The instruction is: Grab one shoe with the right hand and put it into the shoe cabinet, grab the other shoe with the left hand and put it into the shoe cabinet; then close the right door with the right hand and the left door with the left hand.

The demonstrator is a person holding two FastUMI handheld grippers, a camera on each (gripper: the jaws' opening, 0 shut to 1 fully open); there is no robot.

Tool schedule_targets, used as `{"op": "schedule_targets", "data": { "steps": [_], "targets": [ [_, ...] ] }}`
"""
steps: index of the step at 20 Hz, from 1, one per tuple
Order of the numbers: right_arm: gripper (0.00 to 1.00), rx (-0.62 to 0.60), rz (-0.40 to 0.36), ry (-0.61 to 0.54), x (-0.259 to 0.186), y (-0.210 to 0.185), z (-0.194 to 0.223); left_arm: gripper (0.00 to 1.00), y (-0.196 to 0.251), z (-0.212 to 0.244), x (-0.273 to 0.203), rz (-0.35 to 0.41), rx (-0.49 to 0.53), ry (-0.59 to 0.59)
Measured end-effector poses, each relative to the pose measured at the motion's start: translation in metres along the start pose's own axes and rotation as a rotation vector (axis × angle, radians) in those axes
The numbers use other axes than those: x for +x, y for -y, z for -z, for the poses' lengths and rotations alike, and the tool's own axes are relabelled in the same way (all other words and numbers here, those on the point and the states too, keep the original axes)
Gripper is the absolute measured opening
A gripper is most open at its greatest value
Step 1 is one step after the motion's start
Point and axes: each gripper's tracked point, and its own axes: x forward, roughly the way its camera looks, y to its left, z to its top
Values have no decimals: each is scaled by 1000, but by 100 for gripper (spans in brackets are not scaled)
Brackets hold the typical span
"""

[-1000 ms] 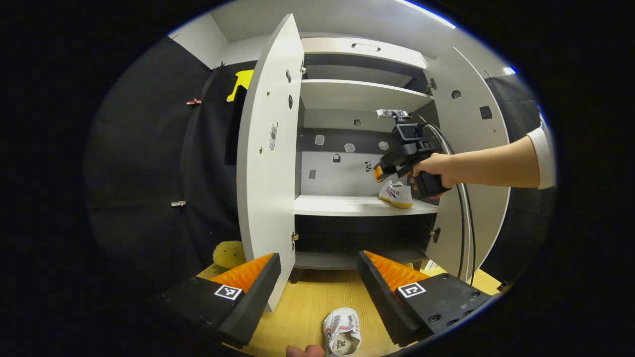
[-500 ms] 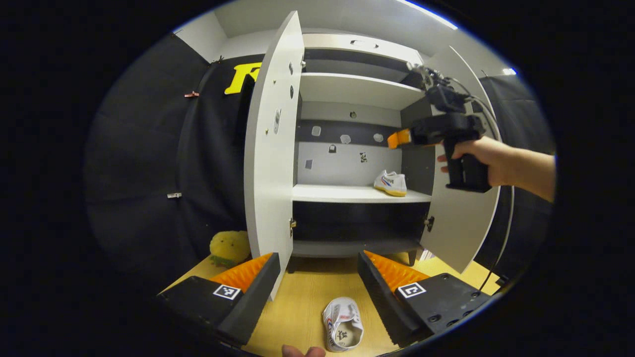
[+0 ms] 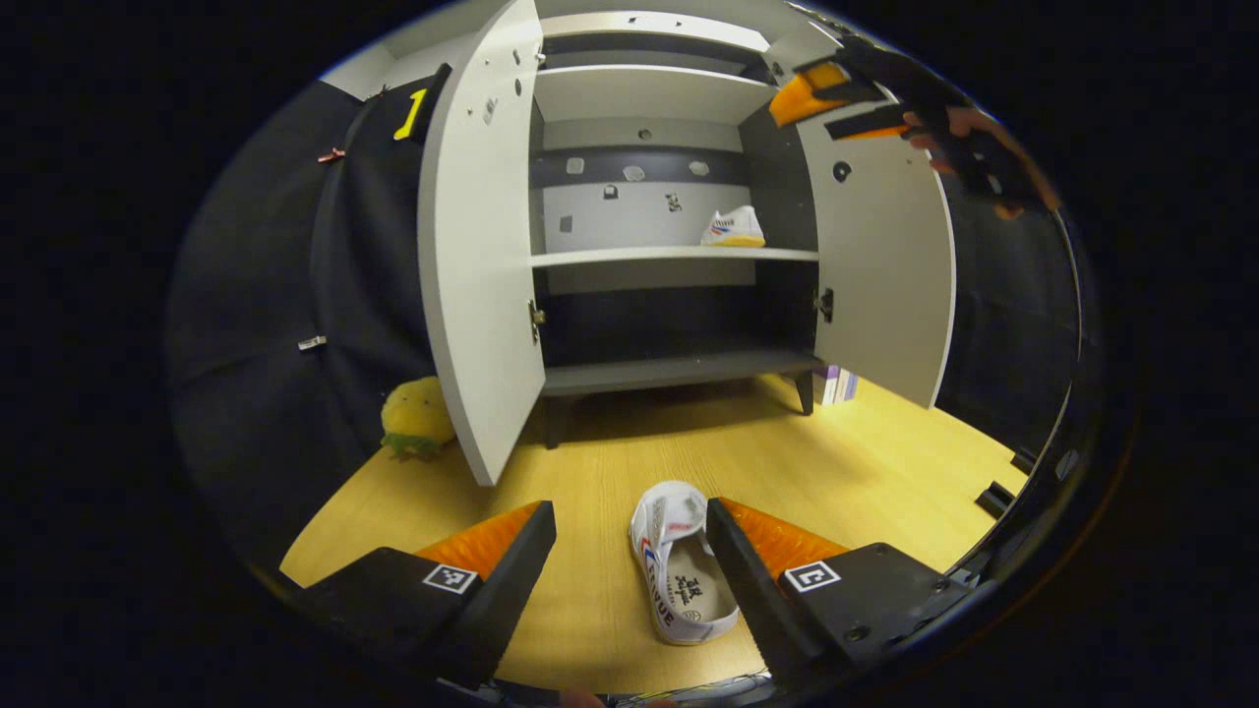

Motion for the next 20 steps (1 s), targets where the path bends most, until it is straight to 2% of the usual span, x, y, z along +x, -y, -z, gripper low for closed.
{"op": "schedule_targets", "data": {
  "steps": [5, 7, 9, 10, 13, 15, 20],
  "targets": [
    [98, 38, 15, -22, -24, 15, 8, 94, 5, 61, 40, 15, 27, -119],
    [98, 32, 27, -22, -31, 24, 7, 90, 6, 75, 53, 24, 42, -142],
    [98, 12, 42, -26, -37, 32, 7, 82, 5, 82, 67, 17, 49, -157],
    [98, 5, 47, -32, -41, 35, 8, 73, 8, 84, 74, 24, 43, -159],
    [98, 3, 64, -47, -53, 45, 10, 61, 17, 82, 89, 53, 52, -151],
    [98, -7, 80, -51, -61, 53, 10, 64, 19, 80, 95, 56, 74, -144],
    [98, 0, 109, -80, -73, 66, 18, 46, 8, 81, 116, 26, 46, -182]
  ]
}}
